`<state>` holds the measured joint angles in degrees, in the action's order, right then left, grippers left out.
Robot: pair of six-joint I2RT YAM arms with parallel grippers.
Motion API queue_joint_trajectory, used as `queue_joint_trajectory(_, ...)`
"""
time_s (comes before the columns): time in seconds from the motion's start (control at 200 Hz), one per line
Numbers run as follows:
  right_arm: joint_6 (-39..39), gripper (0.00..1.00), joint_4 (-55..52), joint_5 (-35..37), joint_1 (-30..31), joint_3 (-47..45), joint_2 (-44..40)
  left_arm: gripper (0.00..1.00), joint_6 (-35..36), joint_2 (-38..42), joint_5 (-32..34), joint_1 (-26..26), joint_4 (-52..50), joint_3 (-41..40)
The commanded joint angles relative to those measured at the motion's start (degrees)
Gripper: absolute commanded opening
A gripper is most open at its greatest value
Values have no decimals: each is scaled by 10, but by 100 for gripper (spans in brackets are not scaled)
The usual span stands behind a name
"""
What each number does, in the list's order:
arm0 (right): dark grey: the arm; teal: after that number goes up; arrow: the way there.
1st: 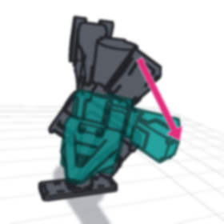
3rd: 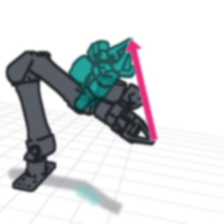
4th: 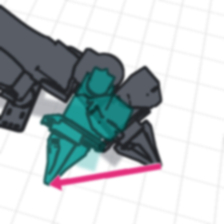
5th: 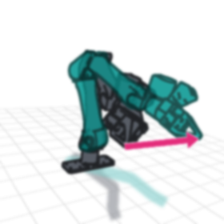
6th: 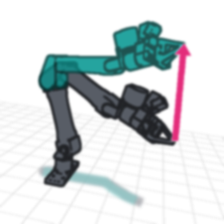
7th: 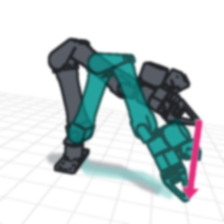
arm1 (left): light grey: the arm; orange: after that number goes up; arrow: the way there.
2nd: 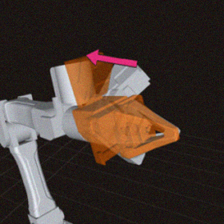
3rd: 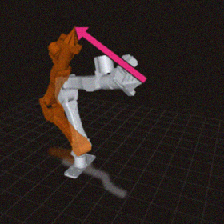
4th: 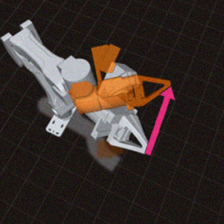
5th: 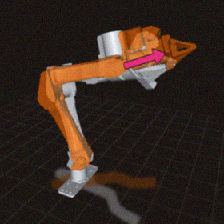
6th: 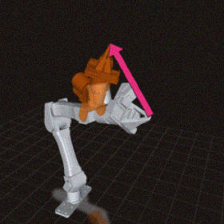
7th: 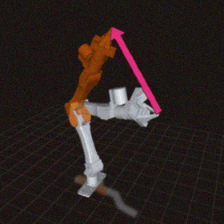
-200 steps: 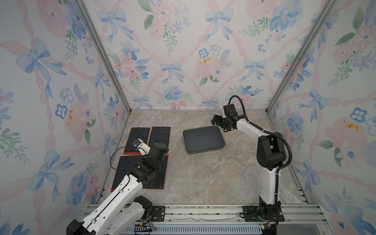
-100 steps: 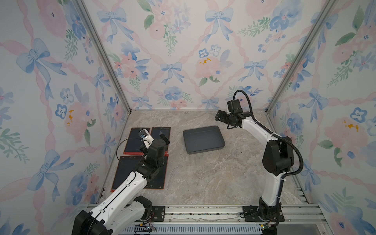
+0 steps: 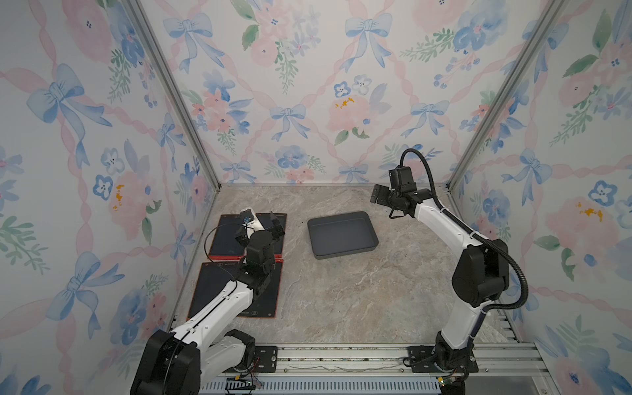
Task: Take out the writing tablet from the storage box
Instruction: Reset both arms
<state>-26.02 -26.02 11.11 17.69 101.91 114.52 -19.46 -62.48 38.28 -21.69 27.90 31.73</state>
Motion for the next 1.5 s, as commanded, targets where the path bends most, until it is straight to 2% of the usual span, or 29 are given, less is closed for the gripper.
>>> queue_joint_trajectory(0.0,21,97,-7,58,-13,-22,-28,98,65,-7,-21,16,86,-27)
queue_joint_trajectory(0.275,40,97,37,163,-25,-117,-104,98,104,-26,-85,62,212,-102)
queue_joint_trajectory(0.465,60,97,70,239,-33,-176,-156,98,135,-64,-103,68,310,-146)
queue_joint_trajectory(0.765,69,97,82,304,-39,-223,-191,98,166,-142,-127,71,437,-181)
queue_joint_trajectory(1.19,52,97,91,343,-39,-251,-217,98,166,-156,-177,84,441,-173)
queue_joint_trajectory(1.325,46,97,91,355,-39,-262,-225,98,147,-144,-202,83,440,-185)
queue_joint_trajectory(1.495,40,97,89,368,-38,-273,-237,98,159,-115,-225,82,413,-196)
